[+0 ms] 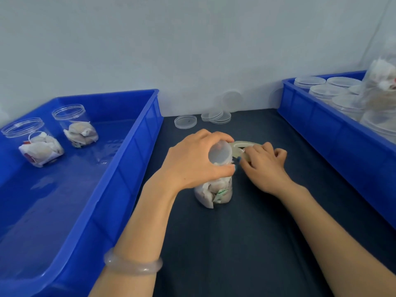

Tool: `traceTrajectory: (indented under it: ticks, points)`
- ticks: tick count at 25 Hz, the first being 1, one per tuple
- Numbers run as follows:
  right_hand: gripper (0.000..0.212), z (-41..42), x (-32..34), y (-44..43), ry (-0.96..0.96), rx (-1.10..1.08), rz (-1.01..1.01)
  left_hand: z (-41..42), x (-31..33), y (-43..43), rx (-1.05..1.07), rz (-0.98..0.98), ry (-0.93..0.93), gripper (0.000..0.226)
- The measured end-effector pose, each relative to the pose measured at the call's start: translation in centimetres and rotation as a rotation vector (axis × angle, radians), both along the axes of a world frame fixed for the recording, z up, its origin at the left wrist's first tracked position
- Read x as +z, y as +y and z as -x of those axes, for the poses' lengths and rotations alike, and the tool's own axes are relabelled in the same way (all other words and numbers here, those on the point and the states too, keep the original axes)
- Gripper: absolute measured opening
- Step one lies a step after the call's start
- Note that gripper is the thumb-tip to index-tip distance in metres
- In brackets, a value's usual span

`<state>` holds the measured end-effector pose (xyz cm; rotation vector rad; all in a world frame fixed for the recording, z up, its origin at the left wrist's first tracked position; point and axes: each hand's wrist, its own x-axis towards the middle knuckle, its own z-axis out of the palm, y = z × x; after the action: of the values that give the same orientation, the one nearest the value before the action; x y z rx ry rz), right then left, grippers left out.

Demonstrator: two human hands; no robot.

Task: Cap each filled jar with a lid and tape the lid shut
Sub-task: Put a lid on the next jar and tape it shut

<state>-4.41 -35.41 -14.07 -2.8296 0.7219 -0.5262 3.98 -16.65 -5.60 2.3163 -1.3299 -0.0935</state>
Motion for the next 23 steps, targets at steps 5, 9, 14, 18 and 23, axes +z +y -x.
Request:
traceTrajectory:
  ticks: [5, 9, 14, 18, 23]
  points:
    - [0.022, 0.8, -0.4, 0.0, 0.127, 0.144, -0.001, 0.6, 0.9, -1.6, -0.029, -0.137, -0.062, 0.032]
    - [0.042, 1.2, 1.1, 0.6, 0.155, 0.225, -0.079, 0.9, 0.5, -2.0, -0.025, -0.059, -0.128, 0.021]
    - [0.07, 2.7, 3.5, 3.7, 0.044, 0.606, -0.742, 0.9, -0.4, -1.5, -0.072, 0.075, -0.171, 0.008]
    - [0.064, 1.6, 2.1, 5.9, -0.168, 0.585, -0.905, 0.6, -0.8, -1.0, -0.081, 0.2, -0.115, 0.006]
    - [0.077, 0.8, 0.9, 6.5, -0.374, 0.501, -0.773, 0.8, -2.7, -0.6, -0.139, 0.61, -0.18, 0.016]
